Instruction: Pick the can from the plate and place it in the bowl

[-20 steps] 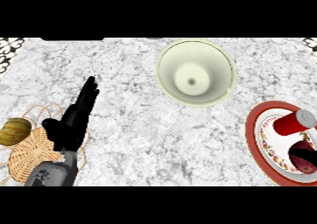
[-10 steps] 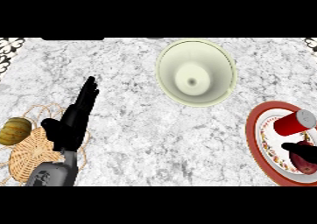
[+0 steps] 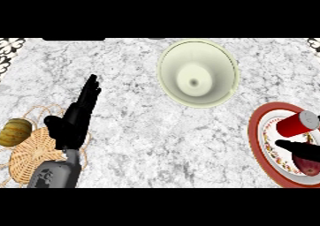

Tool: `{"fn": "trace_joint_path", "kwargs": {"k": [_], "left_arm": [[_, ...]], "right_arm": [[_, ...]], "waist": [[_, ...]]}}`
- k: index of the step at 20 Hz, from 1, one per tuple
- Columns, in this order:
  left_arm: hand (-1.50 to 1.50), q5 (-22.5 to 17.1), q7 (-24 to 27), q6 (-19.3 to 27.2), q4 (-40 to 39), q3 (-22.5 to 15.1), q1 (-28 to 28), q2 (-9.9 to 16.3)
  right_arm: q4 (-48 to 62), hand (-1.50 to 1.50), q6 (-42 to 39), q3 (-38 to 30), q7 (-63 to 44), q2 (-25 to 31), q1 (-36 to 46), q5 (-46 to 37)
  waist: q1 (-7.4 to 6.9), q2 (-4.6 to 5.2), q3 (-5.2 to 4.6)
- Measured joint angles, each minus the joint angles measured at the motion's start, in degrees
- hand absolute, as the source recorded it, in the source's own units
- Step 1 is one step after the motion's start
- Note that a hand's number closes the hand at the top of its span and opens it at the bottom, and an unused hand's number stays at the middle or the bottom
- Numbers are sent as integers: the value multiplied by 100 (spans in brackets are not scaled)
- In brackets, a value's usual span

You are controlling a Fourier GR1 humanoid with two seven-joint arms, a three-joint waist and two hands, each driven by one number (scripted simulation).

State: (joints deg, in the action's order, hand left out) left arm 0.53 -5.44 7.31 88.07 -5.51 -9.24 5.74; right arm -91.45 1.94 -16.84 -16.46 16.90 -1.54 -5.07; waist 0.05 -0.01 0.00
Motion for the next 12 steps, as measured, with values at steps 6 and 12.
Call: {"fn": "trace_joint_path", "kwargs": {"k": [6, 12], "left_arm": [[0, 2, -32, -101, 87, 56, 65, -29], [0, 69, 57, -199, 87, 112, 161, -42]], "right_arm": [[584, -150, 122, 8, 50, 146, 109, -533], [1320, -150, 206, 139, 274, 127, 417, -935]], "waist": [[-11, 2, 1], [-17, 3, 1]]}}
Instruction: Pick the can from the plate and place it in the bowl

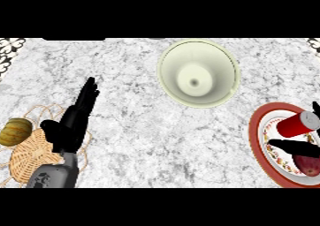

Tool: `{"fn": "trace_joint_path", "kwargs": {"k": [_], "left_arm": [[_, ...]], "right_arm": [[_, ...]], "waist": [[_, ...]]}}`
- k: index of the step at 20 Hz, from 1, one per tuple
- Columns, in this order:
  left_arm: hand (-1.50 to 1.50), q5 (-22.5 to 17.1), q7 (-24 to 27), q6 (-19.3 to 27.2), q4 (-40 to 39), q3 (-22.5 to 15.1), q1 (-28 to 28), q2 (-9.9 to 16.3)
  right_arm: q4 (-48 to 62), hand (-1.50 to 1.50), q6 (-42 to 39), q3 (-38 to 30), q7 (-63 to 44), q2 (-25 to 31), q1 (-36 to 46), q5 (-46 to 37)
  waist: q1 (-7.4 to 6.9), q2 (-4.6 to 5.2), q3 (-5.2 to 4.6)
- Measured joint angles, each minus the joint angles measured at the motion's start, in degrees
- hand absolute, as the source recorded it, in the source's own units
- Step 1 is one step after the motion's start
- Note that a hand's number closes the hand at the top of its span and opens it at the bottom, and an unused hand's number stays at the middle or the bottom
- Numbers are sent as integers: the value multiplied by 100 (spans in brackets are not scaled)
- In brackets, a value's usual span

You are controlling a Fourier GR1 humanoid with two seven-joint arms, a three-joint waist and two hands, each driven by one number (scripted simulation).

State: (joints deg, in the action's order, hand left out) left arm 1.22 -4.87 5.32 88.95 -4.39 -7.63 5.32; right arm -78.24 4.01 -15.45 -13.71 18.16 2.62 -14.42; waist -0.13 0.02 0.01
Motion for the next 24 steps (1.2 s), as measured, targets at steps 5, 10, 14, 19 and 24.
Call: {"fn": "trace_joint_path", "kwargs": {"k": [5, 10, 14, 19, 24], "left_arm": [[0, 35, 121, -49, -83, 23, 55, -87], [0, 48, 115, -73, -121, 87, -37, -98], [0, 70, -1, -127, 46, 143, -12, -71], [0, 114, 72, -188, -80, 42, -78, -119], [0, 160, 37, -232, -169, -130, -222, -229]], "right_arm": [[338, 150, -207, 174, 311, 78, 194, -160], [543, 150, -282, 437, 815, 177, 247, -522], [493, 150, -306, 500, 914, 26, 259, -550], [21, 150, 61, 1723, 291, -1018, 775, -1075], [3, 150, 889, 3364, -402, -1578, 1625, -1119]], "waist": [[-9, 0, -2], [2, -5, -10], [10, -8, -11], [-176, -9, -32], [-464, 18, -11]]}}
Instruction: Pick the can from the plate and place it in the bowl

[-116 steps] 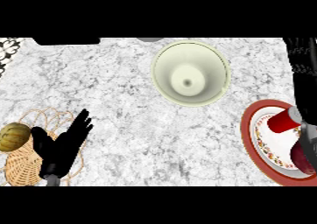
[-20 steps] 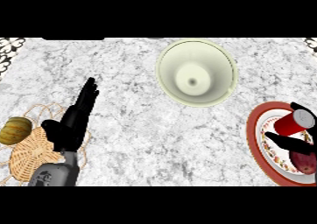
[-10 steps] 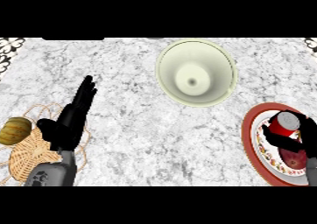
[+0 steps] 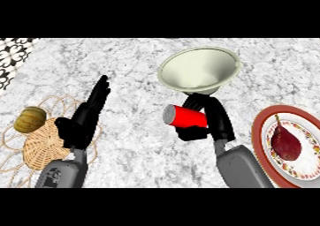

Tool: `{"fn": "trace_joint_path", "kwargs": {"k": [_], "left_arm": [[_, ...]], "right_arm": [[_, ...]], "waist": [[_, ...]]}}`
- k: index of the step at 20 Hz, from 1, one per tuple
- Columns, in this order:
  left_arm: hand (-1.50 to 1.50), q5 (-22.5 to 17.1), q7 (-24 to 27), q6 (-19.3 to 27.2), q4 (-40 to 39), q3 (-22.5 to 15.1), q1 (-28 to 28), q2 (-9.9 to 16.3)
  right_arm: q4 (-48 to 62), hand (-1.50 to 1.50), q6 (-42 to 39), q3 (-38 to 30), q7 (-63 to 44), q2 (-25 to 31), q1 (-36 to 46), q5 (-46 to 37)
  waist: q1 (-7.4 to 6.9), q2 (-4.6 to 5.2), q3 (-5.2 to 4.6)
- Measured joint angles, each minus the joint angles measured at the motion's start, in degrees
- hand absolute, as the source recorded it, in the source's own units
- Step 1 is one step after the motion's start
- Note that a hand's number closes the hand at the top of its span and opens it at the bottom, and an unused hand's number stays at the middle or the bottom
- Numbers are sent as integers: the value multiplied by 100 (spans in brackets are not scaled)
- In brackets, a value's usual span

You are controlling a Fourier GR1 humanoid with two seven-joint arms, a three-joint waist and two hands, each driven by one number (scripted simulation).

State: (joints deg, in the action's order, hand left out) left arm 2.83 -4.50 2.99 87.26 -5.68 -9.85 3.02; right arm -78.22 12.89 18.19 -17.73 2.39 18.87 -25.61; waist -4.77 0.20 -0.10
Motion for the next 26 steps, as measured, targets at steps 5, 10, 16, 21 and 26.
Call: {"fn": "trace_joint_path", "kwargs": {"k": [5, 10, 16, 21, 26], "left_arm": [[0, 24, 15, 35, -71, 0, -48, -39], [0, -14, -56, 50, -120, 111, -127, -3], [0, -21, 1, 107, -90, 194, -24, 8], [0, -14, 76, 85, -130, 196, 20, 11], [0, 6, 42, 82, -73, 196, 40, 27]], "right_arm": [[-140, 150, 1464, 1410, -546, -168, 865, 18], [-124, 150, 2507, 2321, -1692, -217, 2094, -649], [-12, 150, 2298, 2633, -3593, -201, 3730, -1468], [387, 150, 1944, 2558, -4390, -185, 4928, -1594], [908, 150, 1796, 2087, -4570, -195, 5710, -1496]], "waist": [[3, -9, 6], [130, -45, -3], [266, -78, -7], [268, -58, -5], [300, -42, -2]]}}
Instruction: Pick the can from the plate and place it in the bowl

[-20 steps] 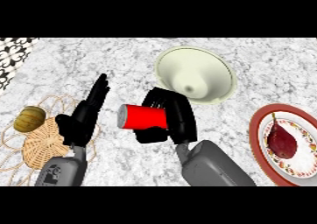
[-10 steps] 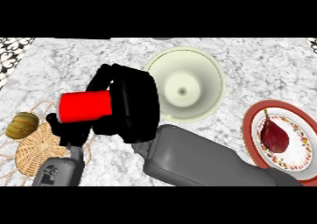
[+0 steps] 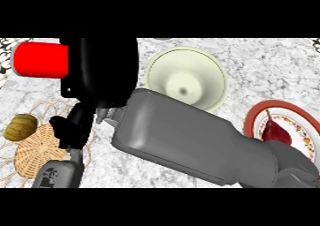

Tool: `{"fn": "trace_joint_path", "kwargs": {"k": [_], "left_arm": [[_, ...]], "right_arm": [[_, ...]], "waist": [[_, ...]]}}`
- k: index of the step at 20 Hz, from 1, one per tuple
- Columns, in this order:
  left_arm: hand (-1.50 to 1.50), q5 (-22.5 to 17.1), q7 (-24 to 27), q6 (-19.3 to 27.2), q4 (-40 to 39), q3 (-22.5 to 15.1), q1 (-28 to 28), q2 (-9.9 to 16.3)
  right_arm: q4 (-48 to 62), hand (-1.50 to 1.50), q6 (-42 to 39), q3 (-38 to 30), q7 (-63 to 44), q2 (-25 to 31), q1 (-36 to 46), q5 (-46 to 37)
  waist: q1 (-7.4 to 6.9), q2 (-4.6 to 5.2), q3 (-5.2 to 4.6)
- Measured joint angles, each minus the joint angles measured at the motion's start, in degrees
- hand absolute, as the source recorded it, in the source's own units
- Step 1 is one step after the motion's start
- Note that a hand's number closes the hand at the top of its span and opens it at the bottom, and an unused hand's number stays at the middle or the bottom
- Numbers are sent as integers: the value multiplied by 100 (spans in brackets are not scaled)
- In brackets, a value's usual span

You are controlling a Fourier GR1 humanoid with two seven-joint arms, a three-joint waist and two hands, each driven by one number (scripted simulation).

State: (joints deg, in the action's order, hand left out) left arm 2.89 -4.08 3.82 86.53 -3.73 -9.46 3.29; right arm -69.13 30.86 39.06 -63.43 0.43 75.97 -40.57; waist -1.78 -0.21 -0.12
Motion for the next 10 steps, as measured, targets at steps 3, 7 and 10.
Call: {"fn": "trace_joint_path", "kwargs": {"k": [3, 7, 10], "left_arm": [[0, -33, -28, -5, 26, 53, -41, 15], [0, 17, -116, 42, 73, 17, -55, -19], [0, -26, -66, -21, 93, 77, 1, 50]], "right_arm": [[344, 150, -59, -266, 13, -7, 204, -3], [917, 150, -123, -592, 77, -15, 471, 81], [1429, 150, -219, -736, 165, 55, 488, 9]], "waist": [[41, 8, 2], [48, 19, 4], [69, 25, 4]]}}
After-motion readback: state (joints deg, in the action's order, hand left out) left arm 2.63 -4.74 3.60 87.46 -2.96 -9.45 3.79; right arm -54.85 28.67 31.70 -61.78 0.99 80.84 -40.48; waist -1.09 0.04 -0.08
